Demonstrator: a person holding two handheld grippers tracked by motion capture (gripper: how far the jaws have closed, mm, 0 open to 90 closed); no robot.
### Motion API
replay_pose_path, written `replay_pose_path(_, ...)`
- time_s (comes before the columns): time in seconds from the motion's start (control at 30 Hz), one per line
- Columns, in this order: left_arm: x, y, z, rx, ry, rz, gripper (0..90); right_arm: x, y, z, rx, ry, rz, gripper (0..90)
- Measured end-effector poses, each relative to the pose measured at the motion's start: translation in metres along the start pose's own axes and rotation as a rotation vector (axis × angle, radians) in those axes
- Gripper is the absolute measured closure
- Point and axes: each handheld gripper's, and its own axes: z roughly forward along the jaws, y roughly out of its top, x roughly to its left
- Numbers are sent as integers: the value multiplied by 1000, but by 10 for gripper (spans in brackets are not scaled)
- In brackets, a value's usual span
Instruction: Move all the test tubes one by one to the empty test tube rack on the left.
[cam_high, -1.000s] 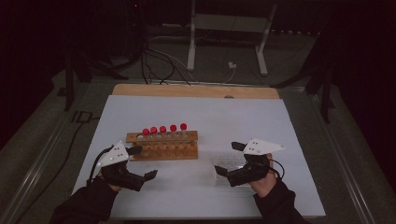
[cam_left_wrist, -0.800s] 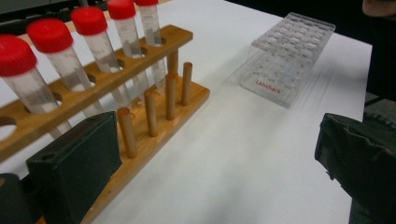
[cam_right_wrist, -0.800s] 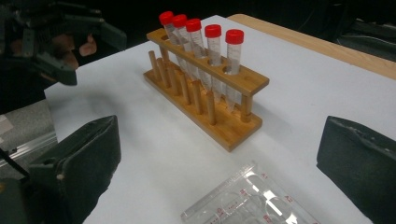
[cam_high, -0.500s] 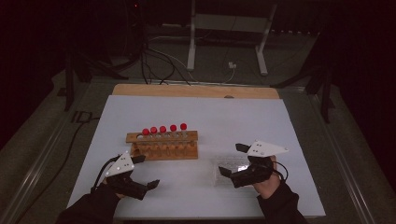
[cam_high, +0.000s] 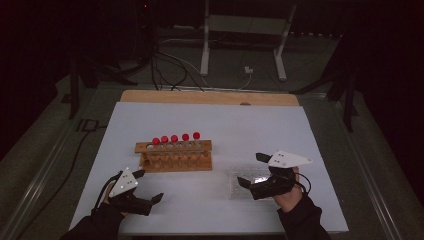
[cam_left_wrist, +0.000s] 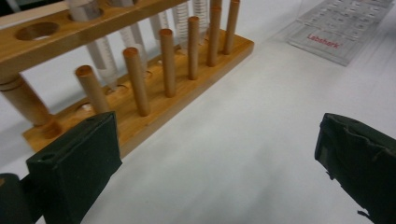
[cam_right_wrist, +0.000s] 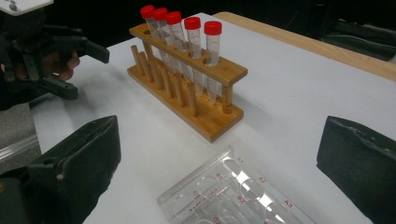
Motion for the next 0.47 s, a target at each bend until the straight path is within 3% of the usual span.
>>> replay_pose_path(0.47,-6,3,5,-2,-51,11,10,-4,-1,-1,-3,-15,2,0)
